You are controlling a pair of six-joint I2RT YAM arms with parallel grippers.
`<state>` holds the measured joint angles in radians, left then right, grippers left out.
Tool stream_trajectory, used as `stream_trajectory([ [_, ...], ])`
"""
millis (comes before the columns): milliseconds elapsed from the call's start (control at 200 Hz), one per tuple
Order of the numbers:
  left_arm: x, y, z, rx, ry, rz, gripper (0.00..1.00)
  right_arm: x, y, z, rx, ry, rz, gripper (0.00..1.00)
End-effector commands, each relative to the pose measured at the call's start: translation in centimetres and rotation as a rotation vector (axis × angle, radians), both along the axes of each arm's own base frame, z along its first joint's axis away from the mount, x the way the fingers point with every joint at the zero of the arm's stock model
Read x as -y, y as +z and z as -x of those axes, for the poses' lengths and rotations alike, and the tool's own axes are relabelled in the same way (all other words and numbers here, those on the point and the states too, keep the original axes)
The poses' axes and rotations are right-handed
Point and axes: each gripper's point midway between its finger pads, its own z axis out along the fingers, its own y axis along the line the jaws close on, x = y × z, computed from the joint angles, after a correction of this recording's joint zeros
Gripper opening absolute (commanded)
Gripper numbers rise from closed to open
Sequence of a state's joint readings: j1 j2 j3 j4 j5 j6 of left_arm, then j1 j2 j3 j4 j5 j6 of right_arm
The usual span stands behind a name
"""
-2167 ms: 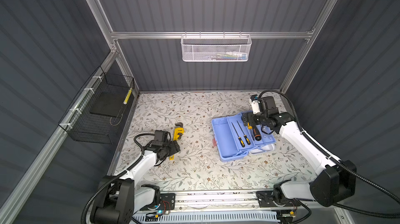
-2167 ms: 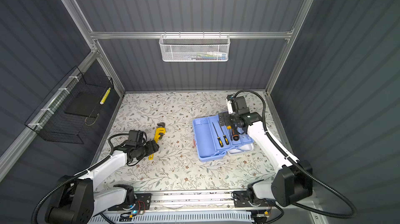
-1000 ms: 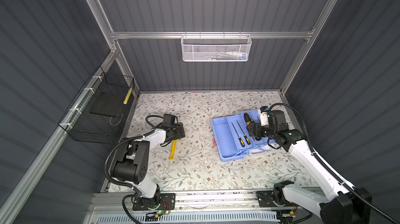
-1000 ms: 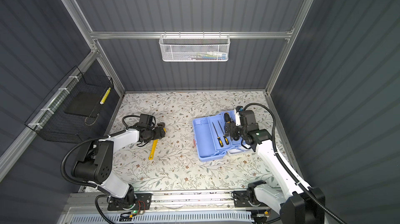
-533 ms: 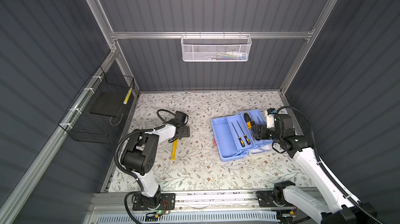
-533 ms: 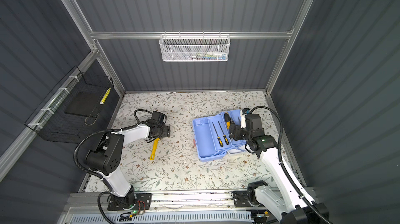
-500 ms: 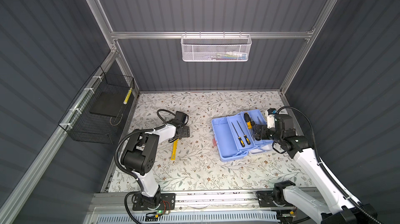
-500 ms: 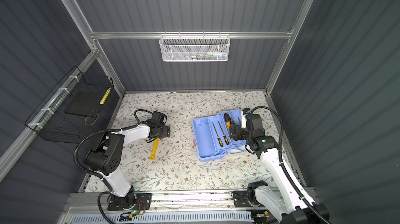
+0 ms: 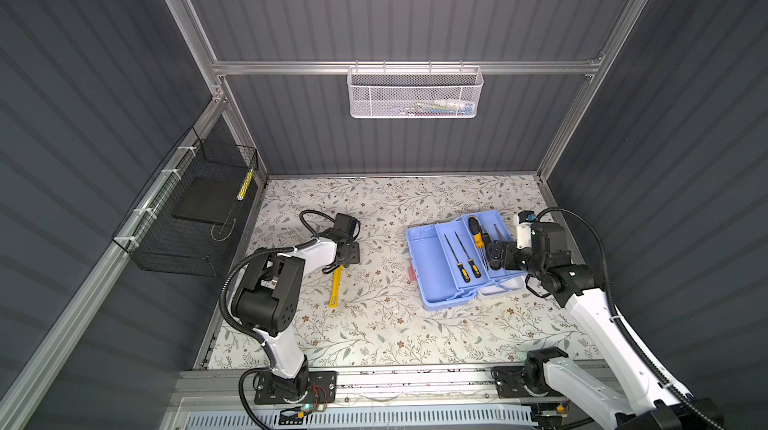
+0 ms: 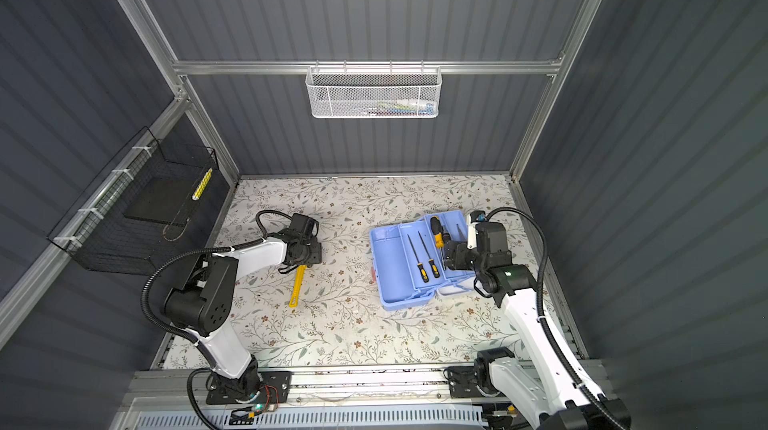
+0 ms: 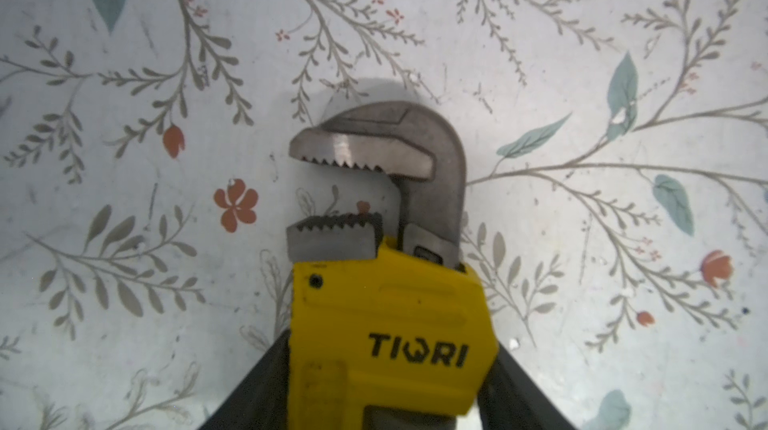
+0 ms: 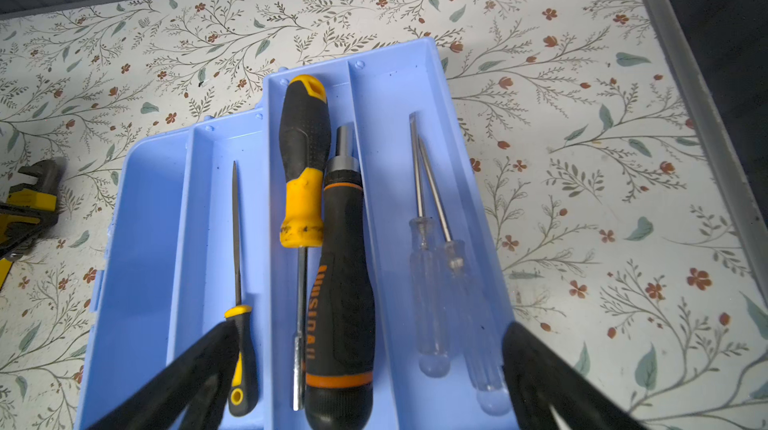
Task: Pack the tool kit
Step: 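Grasp the yellow pipe wrench head with the left gripper while right gripper rises, then lift the pipe wrench with the left gripper and carry it toward the box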
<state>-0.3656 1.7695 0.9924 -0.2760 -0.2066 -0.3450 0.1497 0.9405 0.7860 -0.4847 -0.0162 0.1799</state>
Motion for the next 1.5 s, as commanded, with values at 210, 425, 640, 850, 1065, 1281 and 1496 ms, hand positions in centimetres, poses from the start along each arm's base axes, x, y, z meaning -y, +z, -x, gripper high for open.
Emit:
stream_trajectory([
  [210, 0.9, -2.0, 2.6, -0.101, -0.035, 0.061, 0.45, 1.0, 0.3, -0.2, 0.035, -0.038, -0.074, 0.99],
  [425, 1.8, -1.4, 3.1, -0.086, -0.040, 0.128, 0.35, 1.3, 0.2, -0.4, 0.037, -0.052, -0.127, 0.99],
  [640, 3.2, 0.5, 3.2, -0.039, -0.050, 0.208, 0.32, 2.5, -0.6, -1.1, 0.051, -0.092, -0.240, 0.99],
  [850, 4.0, 1.5, 3.5, -0.015, -0.057, 0.245, 0.30, 2.8, -1.8, -1.9, 0.010, -0.092, -0.241, 0.99],
  [1065, 4.5, 1.8, 3.9, -0.012, -0.060, 0.266, 0.30, 2.3, -3.1, -2.3, -0.034, -0.071, -0.271, 0.99],
  [1281, 4.5, 2.4, 3.9, 0.006, -0.059, 0.275, 0.30, 0.8, -3.5, -2.0, -0.073, -0.028, -0.340, 0.99],
  [1496, 4.6, 2.7, 4.0, 0.016, -0.061, 0.286, 0.30, -0.2, -4.5, -1.5, -0.113, -0.023, -0.349, 0.96],
])
